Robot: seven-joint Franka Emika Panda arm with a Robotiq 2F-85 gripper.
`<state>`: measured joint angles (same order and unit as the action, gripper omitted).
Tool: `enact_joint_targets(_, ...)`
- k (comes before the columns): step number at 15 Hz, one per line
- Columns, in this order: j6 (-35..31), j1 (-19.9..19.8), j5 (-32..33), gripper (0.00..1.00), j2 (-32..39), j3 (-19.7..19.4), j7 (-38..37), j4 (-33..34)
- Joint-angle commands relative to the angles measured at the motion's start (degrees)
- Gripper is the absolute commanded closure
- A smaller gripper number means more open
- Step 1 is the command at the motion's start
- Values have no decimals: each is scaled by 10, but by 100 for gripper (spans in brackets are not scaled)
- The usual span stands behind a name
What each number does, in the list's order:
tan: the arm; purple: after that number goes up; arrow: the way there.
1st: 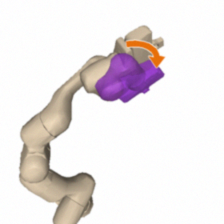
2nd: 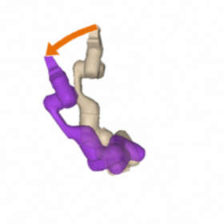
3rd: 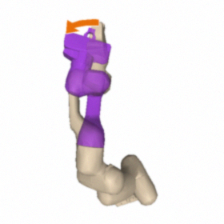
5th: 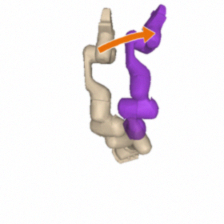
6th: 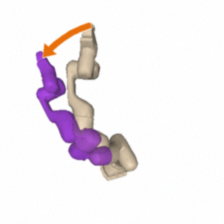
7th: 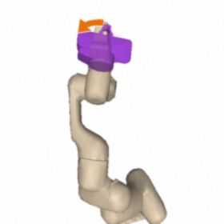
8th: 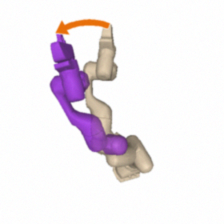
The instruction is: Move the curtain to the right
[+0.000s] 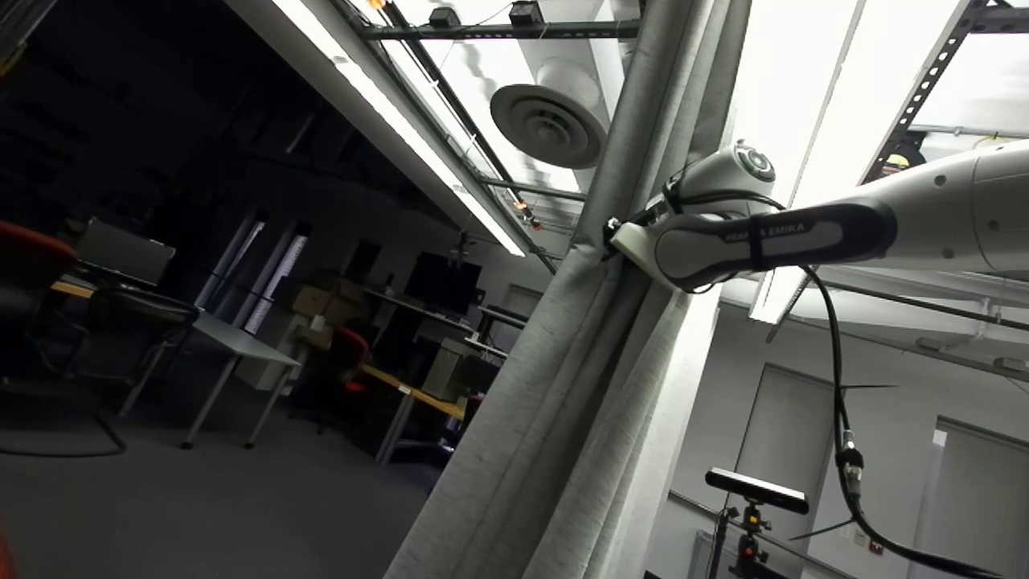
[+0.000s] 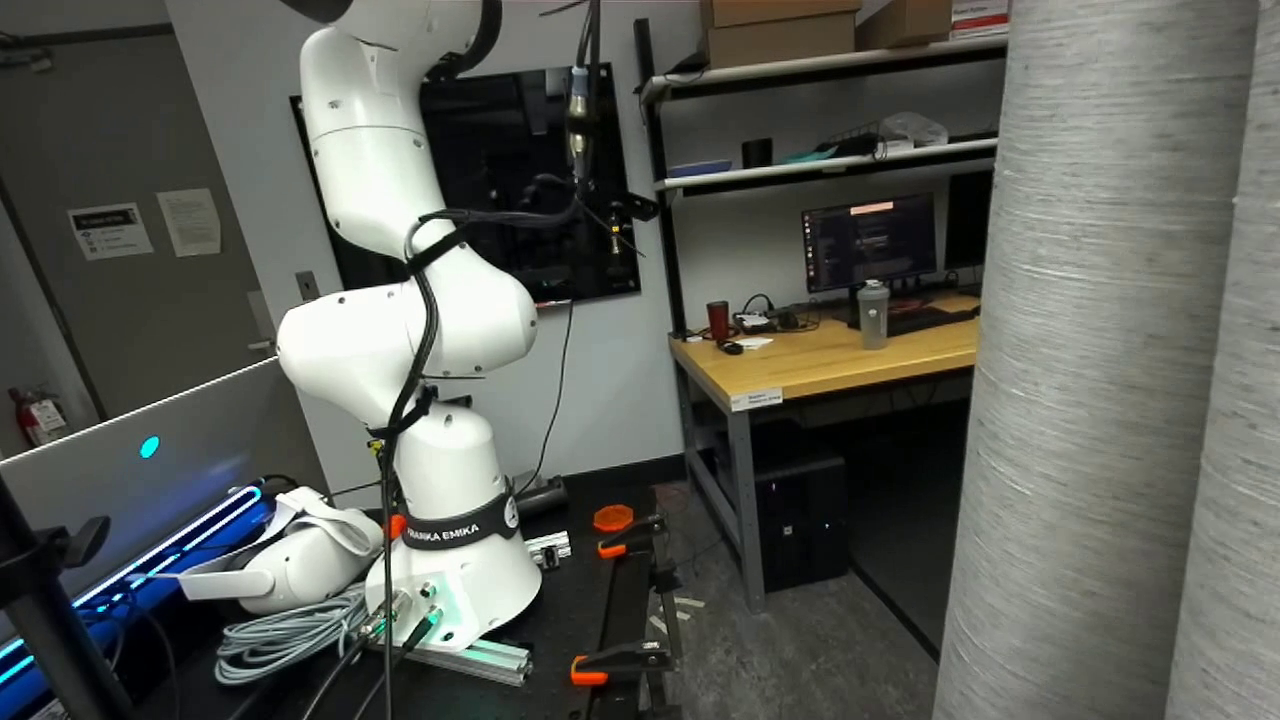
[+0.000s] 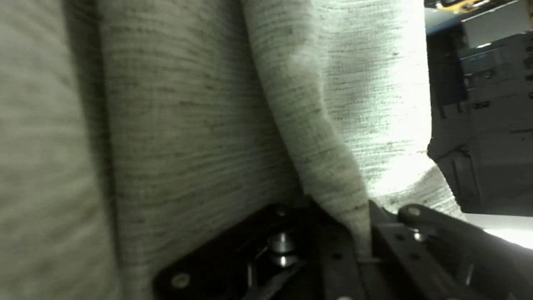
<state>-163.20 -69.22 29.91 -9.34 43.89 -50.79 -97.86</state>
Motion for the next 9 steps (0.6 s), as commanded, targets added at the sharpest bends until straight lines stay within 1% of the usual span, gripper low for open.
enact_joint_targets(1,82,-70,141,99,74,48,-75,43)
enact_joint_targets(3,127,-80,227,99,110,58,-116,67)
enact_joint_targets(6,202,-65,346,99,158,60,-161,117)
enact_joint_targets(7,230,43,369,99,174,-39,-162,131)
enact_joint_targets(8,255,64,390,99,187,-56,-165,146)
enact_joint_targets(9,279,106,399,99,202,-95,-158,164)
